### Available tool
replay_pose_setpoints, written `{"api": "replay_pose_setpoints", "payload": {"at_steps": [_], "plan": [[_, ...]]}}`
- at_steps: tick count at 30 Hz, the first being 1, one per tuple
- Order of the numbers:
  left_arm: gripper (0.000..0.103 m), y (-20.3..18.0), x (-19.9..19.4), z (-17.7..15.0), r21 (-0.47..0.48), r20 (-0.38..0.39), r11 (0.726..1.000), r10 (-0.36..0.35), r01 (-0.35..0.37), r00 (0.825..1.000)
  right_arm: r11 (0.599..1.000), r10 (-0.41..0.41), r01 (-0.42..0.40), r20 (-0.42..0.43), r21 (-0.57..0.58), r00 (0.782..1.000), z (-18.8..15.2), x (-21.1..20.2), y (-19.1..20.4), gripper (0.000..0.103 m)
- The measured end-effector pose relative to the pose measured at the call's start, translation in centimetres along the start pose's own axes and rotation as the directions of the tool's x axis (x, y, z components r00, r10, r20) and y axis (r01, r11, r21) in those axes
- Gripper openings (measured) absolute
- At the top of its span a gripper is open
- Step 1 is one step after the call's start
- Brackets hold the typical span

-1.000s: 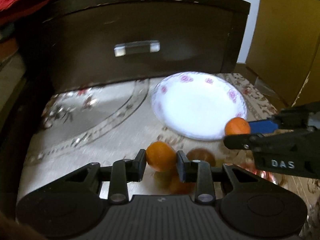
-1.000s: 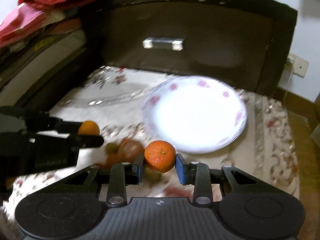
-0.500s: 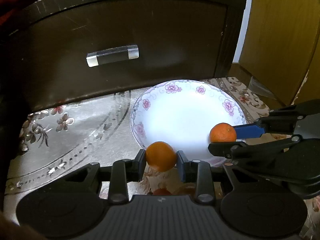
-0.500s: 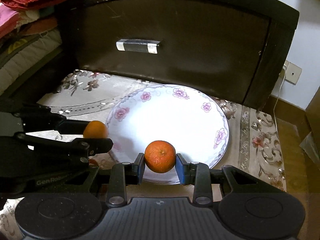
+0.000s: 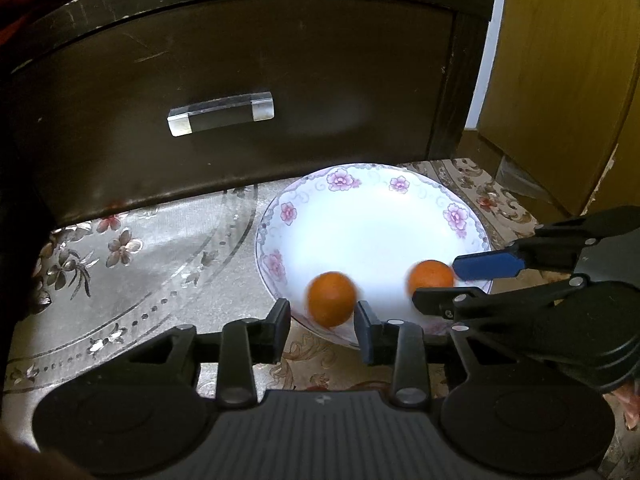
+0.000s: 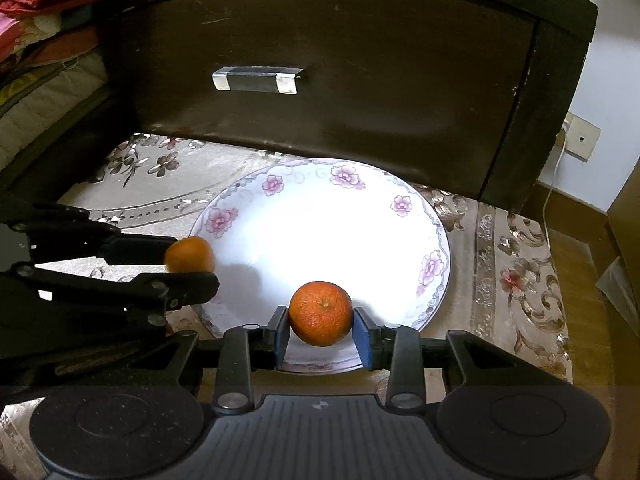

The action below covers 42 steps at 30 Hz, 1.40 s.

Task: Organize fruits
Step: 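Carry the orange in the left tool into the white bowl while the right tool drops its orange there, then grasp the red tomato with the left tool while the right tool grasps the dark brown tomato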

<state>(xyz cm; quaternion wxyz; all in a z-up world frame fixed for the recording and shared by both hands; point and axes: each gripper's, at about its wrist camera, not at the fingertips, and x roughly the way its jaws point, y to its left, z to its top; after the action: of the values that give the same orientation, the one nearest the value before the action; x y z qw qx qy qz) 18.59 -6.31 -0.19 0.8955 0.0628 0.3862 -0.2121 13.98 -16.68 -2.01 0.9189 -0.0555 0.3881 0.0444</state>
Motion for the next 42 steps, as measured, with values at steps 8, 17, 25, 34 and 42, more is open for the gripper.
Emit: {"api": "replay_pose_setpoints", "payload": {"at_steps": [8,17,25,34,42], "plan": [[0.044,-0.1,-0.6,0.0,-0.001,0.015,1.000,0.009,-0.009,1.000,1.000,-0.010,0.009,0.021,0.014,1.000,0.3,-0.3,-0.3,0.040],[0.045,0.0,-2.4,-0.2,-0.017,0.037,0.999,0.034,-0.033,0.999,1.000,0.002,-0.003,0.051,0.020,0.999,0.4,-1.8,0.0,0.042],[0.046,0.2,-4.3,-0.8,-0.035,0.047,0.998,0.049,-0.047,0.998,1.000,0.025,-0.026,0.063,0.007,0.998,-0.1,-2.9,0.9,0.047],[0.046,1.1,-6.6,-2.5,-0.070,0.032,0.995,0.074,-0.072,0.997,0.996,0.093,-0.093,0.055,-0.005,0.994,-0.7,-4.3,2.0,0.051],[0.047,1.8,-7.8,-4.4,-0.076,-0.012,0.995,0.062,-0.063,0.998,0.983,0.175,-0.173,0.037,-0.057,0.984,-0.8,-4.4,3.9,0.057]]}}
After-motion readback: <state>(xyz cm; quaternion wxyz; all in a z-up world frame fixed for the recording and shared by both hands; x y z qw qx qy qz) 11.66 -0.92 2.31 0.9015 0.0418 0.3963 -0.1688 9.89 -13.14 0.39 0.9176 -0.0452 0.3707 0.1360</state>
